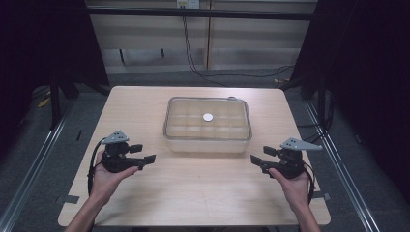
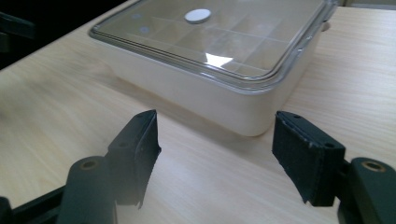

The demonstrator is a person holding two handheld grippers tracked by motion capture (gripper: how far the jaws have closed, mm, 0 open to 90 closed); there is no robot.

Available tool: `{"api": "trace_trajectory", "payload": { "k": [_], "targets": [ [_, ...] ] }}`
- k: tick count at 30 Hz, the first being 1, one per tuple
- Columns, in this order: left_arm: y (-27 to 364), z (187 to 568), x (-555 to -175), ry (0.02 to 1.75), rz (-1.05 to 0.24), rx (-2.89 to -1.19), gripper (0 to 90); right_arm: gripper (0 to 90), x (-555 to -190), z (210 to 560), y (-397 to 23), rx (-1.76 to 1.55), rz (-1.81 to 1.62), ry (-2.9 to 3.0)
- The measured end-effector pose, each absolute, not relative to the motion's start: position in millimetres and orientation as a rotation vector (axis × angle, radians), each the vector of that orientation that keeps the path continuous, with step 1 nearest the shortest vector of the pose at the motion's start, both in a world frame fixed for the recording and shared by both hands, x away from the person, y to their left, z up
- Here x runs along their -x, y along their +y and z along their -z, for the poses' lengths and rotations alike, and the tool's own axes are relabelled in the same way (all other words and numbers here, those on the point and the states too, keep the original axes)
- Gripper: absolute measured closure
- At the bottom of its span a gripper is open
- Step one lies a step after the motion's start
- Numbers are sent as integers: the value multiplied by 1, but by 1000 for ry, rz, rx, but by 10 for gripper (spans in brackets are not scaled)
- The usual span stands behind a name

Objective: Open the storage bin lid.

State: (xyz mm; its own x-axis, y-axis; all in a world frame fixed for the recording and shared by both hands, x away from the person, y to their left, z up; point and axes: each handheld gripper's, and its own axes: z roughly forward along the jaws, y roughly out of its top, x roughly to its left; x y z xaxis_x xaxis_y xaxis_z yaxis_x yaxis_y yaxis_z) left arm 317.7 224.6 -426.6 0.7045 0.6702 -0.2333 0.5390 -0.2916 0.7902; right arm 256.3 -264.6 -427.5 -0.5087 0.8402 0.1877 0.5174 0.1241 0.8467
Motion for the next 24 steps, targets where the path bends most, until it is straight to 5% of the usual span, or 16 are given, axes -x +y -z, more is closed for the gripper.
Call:
{"api": "trace_trajectory", "payload": {
  "k": [17, 20, 24],
  "targets": [
    [197, 422, -350, 914, -175, -2005, 240, 281, -294, 420, -249, -1332, -1313, 2070],
    [198, 417, -355, 912, -178, -2004, 250, 191, -300, 417, -248, -1349, -1303, 2084],
    [201, 414, -363, 931, -222, -1982, 253, 227, -306, 414, -249, -1342, -1306, 2094]
  ]
}}
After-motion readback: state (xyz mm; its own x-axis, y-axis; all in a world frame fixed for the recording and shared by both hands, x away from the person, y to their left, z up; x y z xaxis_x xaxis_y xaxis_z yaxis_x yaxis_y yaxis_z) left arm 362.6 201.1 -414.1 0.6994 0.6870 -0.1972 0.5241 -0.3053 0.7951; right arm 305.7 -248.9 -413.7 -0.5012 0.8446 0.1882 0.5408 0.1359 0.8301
